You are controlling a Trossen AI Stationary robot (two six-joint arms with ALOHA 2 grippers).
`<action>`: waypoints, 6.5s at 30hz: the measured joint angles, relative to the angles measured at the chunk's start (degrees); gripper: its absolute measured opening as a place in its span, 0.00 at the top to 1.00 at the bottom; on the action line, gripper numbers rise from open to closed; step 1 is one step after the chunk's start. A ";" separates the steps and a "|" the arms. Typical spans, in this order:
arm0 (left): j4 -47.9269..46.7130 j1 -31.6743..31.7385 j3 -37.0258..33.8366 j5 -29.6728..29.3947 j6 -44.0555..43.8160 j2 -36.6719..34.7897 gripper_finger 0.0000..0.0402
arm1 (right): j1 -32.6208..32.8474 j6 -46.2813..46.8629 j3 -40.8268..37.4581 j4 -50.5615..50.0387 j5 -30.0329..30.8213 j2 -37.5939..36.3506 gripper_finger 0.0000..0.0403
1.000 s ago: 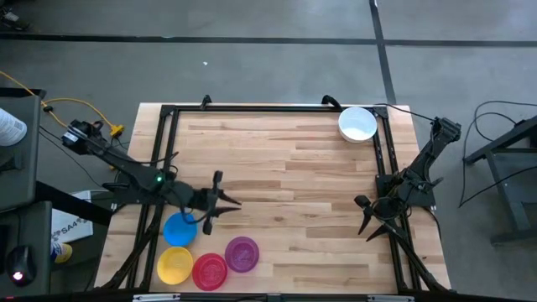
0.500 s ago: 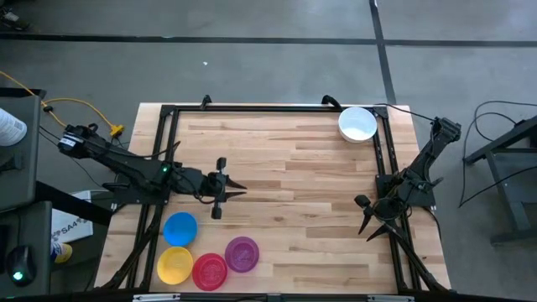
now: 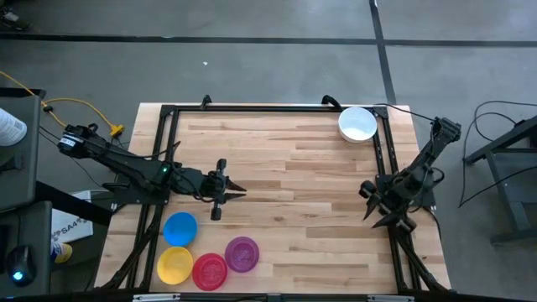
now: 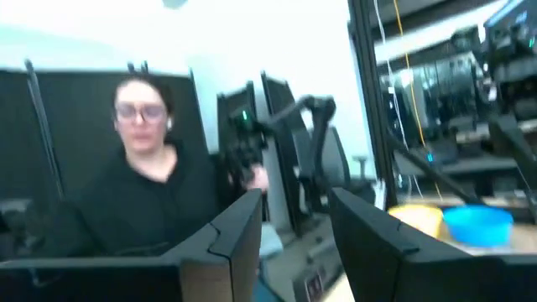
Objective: Nest bowls inside each other
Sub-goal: Stack the blue bowl on the white bowl
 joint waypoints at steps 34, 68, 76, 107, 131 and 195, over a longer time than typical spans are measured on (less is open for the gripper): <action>-11.66 -9.90 -0.07 -7.87 -20.19 0.04 0.87 | -0.31 -10.97 1.20 -2.29 40.64 0.83 0.66; -59.32 -36.11 9.84 -1.10 -49.59 0.27 0.87 | -23.82 5.19 31.49 -13.78 1.42 45.78 0.66; -65.13 -39.98 9.01 -1.01 -45.71 0.28 0.87 | -24.55 9.98 33.18 -13.00 -0.53 46.73 0.66; -64.81 -41.62 2.41 -1.79 -59.94 0.11 0.87 | -24.55 12.15 33.18 -10.30 -0.56 46.73 0.66; -68.78 -41.62 2.23 -1.68 -64.98 0.13 0.63 | -24.48 12.15 33.18 -11.34 -3.66 46.73 0.66; -62.36 -41.62 -4.86 11.81 -88.37 0.05 0.98 | -24.48 12.39 33.18 -12.47 -5.17 46.88 0.66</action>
